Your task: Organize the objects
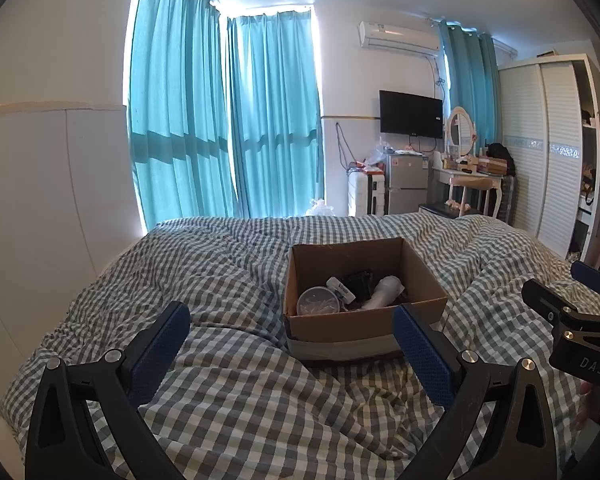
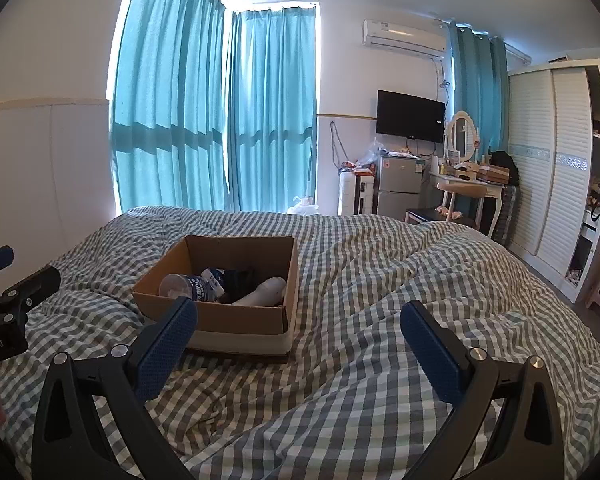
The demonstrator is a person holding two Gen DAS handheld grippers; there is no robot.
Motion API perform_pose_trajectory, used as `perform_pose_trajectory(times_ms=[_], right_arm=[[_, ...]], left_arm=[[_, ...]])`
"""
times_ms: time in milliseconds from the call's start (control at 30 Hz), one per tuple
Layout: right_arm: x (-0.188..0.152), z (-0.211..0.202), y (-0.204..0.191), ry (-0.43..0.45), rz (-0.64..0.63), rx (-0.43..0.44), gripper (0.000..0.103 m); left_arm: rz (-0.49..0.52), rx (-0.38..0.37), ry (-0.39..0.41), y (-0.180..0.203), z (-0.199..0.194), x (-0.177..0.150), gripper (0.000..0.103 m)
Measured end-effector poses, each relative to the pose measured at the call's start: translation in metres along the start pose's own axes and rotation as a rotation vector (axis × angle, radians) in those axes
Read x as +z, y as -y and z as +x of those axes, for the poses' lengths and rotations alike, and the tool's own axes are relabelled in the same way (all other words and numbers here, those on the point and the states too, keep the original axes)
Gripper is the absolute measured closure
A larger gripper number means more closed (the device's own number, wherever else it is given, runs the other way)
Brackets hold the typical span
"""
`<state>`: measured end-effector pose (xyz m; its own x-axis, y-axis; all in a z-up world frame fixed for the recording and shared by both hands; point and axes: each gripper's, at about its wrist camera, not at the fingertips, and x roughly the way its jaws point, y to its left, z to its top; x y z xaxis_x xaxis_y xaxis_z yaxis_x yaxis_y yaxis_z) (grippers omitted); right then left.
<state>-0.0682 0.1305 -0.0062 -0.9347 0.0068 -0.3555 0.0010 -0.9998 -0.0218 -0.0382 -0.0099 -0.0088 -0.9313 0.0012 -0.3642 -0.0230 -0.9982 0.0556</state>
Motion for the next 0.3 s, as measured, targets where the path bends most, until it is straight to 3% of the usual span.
perform_pose_trajectory(times_ms=[300], right_arm=[[0.0000,0.0010,-0.0015,-0.003,-0.003,-0.001,0.001]], left_arm=[[0.011,-0.003,-0.004,0.0009,0.0000,-0.0023,0.000]])
